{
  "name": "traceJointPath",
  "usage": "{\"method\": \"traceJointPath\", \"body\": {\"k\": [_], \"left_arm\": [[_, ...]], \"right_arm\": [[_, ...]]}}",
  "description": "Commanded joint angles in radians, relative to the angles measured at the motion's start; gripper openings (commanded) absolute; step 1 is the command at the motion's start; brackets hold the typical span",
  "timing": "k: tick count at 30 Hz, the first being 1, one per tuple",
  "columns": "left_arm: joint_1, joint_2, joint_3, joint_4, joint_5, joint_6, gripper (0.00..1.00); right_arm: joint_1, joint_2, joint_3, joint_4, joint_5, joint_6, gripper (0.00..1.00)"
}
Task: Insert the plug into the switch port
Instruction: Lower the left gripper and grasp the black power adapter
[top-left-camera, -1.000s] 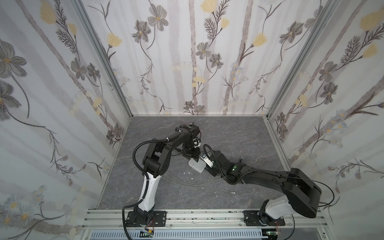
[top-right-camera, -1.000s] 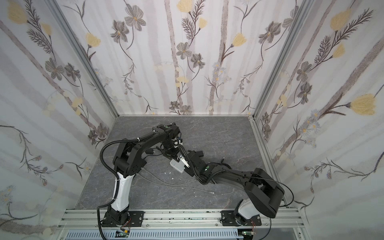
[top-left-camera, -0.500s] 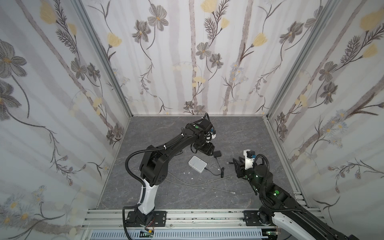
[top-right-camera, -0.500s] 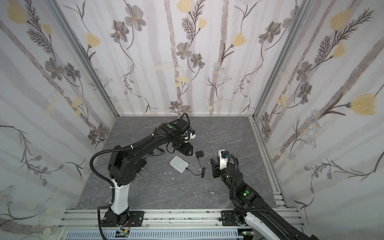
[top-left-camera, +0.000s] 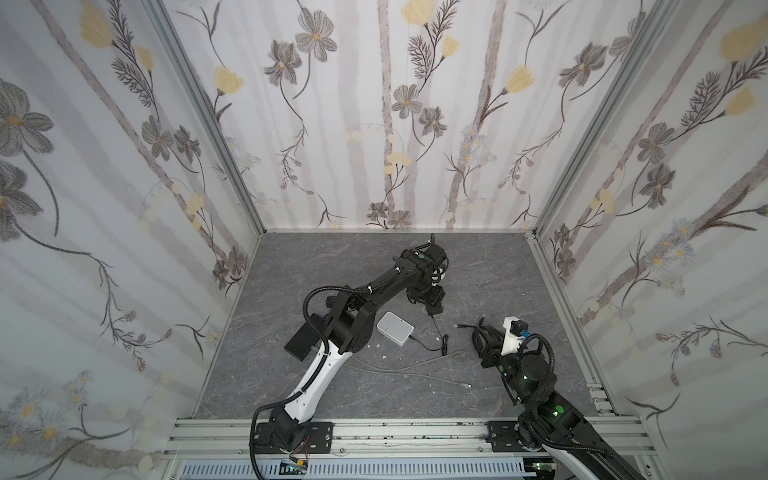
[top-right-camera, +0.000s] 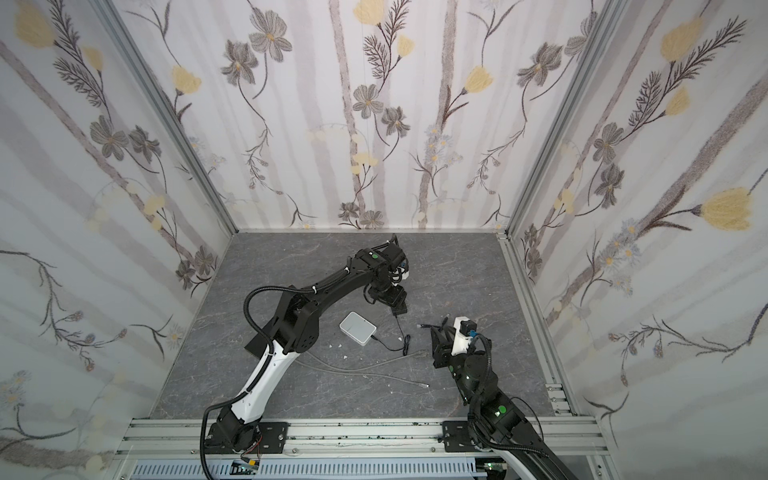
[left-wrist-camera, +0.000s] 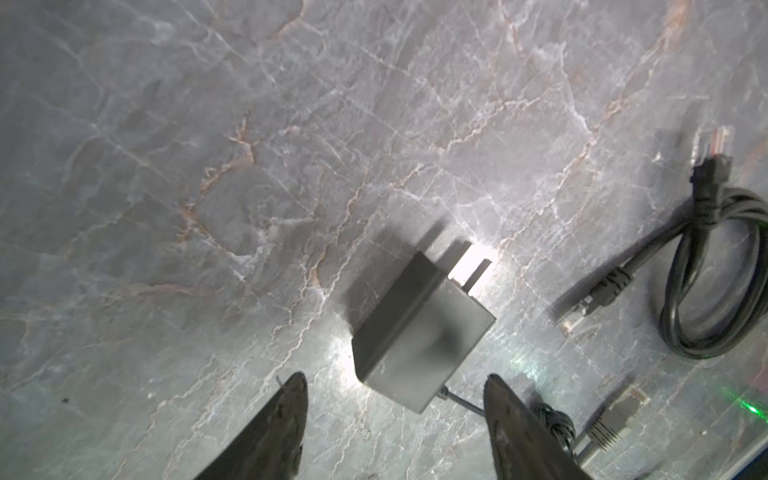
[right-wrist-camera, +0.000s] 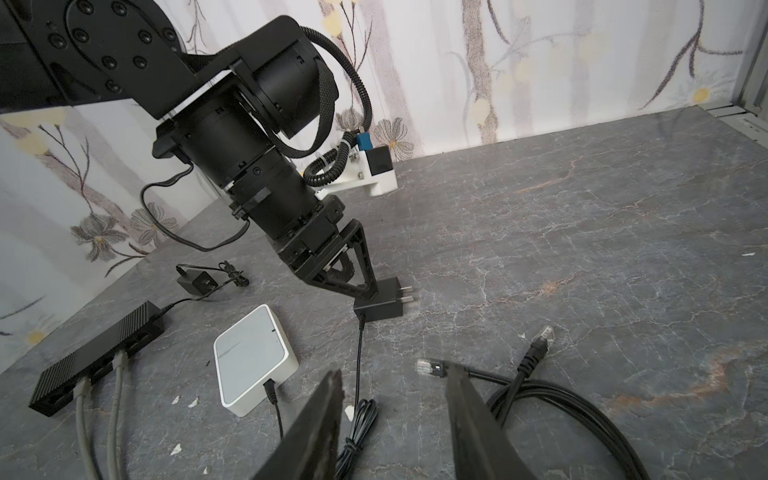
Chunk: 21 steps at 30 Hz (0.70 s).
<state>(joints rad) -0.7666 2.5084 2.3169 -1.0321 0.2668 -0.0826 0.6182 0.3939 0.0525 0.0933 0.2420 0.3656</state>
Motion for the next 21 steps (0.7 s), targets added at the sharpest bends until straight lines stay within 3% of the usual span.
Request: {"method": "traceJointPath", "body": {"k": [1, 12, 21], "left_arm": [[-0.004, 0.026, 0.038, -0.040, -0.007, -0.009, 0.69], [-0.017, 0.064, 0.103, -0.047, 0.035, 0.142, 0.68], [-0.017, 0.106, 0.132, -0.118, -0.032, 0.244, 0.67]], "right_arm": [[0.000, 0.029, 0.013, 0.046, -0.012, 0.009, 0.45], [0.000, -0.051, -0.011, 0.033, -0.020, 0.004, 0.45], [-0.001, -0.165, -0.054, 0.046, -0.080, -0.044, 0.45]]}}
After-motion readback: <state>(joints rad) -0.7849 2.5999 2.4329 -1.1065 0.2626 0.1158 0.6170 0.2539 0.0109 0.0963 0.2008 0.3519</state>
